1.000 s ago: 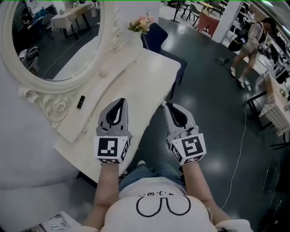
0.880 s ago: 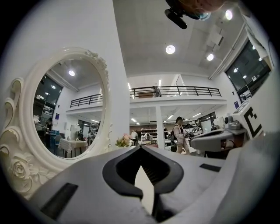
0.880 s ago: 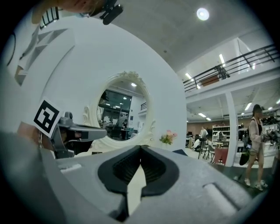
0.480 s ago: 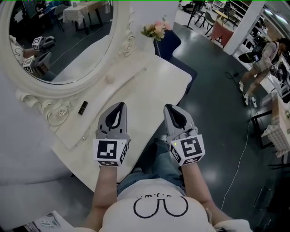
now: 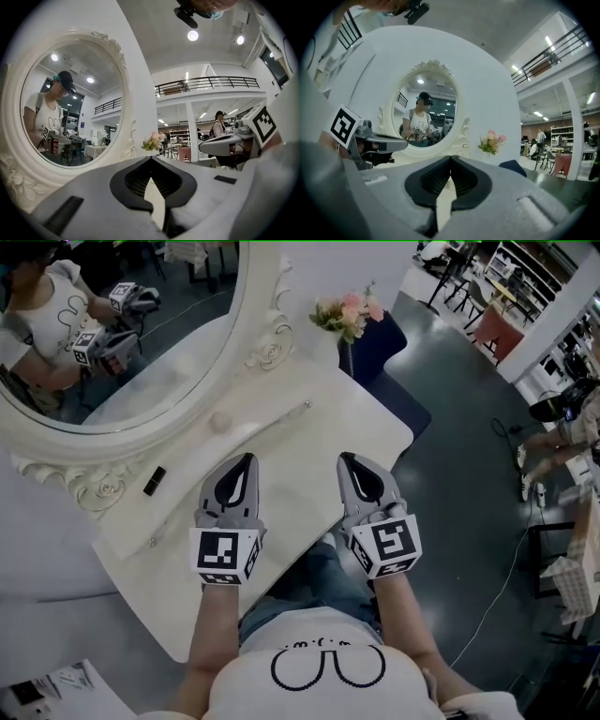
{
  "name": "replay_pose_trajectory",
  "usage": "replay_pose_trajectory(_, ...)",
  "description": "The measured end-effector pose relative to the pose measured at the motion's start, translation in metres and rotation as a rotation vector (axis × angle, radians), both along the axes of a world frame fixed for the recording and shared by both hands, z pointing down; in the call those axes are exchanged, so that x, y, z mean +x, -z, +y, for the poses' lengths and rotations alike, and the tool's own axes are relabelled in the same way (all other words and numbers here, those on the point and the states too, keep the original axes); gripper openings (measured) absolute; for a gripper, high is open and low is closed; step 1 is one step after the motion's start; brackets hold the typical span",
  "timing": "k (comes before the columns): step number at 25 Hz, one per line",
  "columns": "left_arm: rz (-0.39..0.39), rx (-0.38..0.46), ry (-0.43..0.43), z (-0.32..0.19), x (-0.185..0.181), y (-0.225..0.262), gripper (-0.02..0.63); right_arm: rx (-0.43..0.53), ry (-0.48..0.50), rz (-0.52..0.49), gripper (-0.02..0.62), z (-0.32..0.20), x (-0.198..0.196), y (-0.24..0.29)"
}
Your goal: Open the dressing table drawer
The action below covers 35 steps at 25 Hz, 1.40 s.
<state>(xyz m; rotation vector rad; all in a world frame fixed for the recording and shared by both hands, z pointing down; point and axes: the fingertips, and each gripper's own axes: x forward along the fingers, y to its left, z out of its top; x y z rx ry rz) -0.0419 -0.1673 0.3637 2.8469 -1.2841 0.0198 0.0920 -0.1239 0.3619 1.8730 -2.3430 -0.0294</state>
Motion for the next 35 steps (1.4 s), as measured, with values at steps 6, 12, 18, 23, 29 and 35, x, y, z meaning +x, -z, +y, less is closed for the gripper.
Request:
replay_pose_trajectory(6,-0.022,-0.007,0.075,-0.041,0.046,0.001,-0.002,-0.009,0.058,-0.022,-0.005,-0.053,0.054,-0.003)
replay_pose_trajectory(12,-0.037,-0.015,0.144,-0.075,0.089,0.0,-0.002,-0.019,0.105,-0.032,-0.005,-0.098,0.106,-0.005)
replay_pose_trajectory(18,-0.05,-0.049,0.209,-0.096,0.109,-0.008,-0.002,-0.116,0.166,-0.073,0.052,-0.13,0.13,-0.029)
replay_pose_trajectory(23,-0.056,-0.077,0.229,-0.105,0.114,-0.014,-0.002,-0.17,0.199,-0.115,0.278,-0.15,0.127,-0.049)
replay_pose_trajectory(29,-0.066,-0.115,0.244,-0.11,0.11,-0.03,-0.002,-0.277,0.267,-0.045,0.263,-0.172,0.099,-0.1)
replay_pose_trajectory(35,-0.074,-0.153,0.247,-0.116,0.098,-0.044,-0.002,-0.399,0.256,-0.023,0.2,-0.207,0.078,-0.161)
